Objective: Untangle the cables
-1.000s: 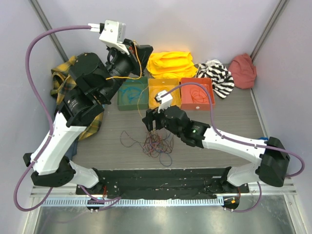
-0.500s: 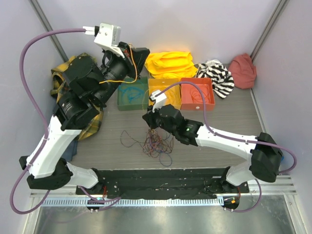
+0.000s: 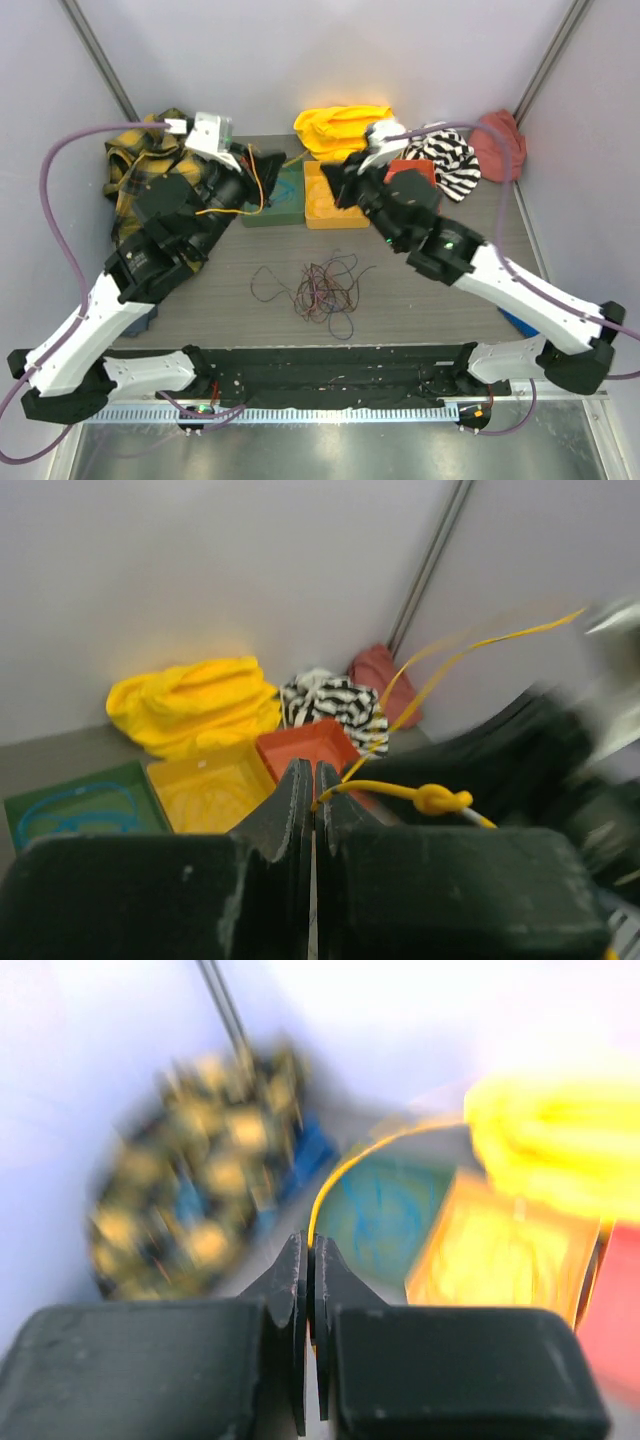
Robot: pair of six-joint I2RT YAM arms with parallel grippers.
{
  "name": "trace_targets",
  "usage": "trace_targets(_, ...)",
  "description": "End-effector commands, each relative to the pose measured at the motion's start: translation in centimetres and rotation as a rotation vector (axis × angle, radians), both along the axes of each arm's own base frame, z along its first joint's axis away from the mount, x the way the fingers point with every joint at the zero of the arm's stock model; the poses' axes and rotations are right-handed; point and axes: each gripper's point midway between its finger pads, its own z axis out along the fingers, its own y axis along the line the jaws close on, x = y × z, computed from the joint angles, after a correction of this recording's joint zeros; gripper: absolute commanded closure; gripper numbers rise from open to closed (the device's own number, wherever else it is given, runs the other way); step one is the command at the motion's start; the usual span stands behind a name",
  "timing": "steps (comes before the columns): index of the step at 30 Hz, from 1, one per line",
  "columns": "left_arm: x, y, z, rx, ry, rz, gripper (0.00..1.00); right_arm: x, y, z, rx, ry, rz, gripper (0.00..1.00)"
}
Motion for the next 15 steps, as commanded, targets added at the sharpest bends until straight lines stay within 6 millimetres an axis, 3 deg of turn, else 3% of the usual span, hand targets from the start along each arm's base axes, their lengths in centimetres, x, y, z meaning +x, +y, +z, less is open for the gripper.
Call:
trace_targets(1, 0.6, 0.3, -3.4, -0.098, 0.063, 0.045, 1.0, -1.0, -4.1, 9.8, 0.079, -0.152, -0.075, 0.99)
trace_targets(2, 0.7, 0.1, -4.5, -0.105, 0.086, 0.047, 1.0, -1.0, -4.4, 10.4, 0.078, -0.159, -0.084, 0.99)
trace_targets(3, 1.1, -0.4, -6.9, -0.084, 0.126, 0.052, 0.99, -0.9, -4.4, 11.0, 0.074, -0.165, -0.086, 0.99)
trace_targets(5, 1.5, -1.1, -9.9, -0.069, 0.184, 0.051, 0.86, -0.7, -4.5, 11.4, 0.057, -0.172, -0.098, 0.99)
trace_targets(7, 1.6, -1.4, -11.7, -0.065, 0.22, 0.052, 0.7, -0.3, -4.0, 10.6, 0.032, -0.159, -0.103, 0.99)
trace_targets(8, 1.8, -1.6, -13.5, -0.04, 0.245, 0.057, 0.65, -0.1, -3.9, 10.2, 0.023, -0.155, -0.107, 0.99)
trace_targets(12, 2.0, -1.8, -16.5, -0.023, 0.284, 0.069, 0.6, 0.8, -3.3, 8.4, -0.008, -0.128, -0.124, 0.99)
trace_targets(15, 2.2, -2.0, -18.2, -0.031, 0.301, 0.079, 0.4, 1.7, -3.0, 7.0, -0.02, -0.104, -0.14, 0.99)
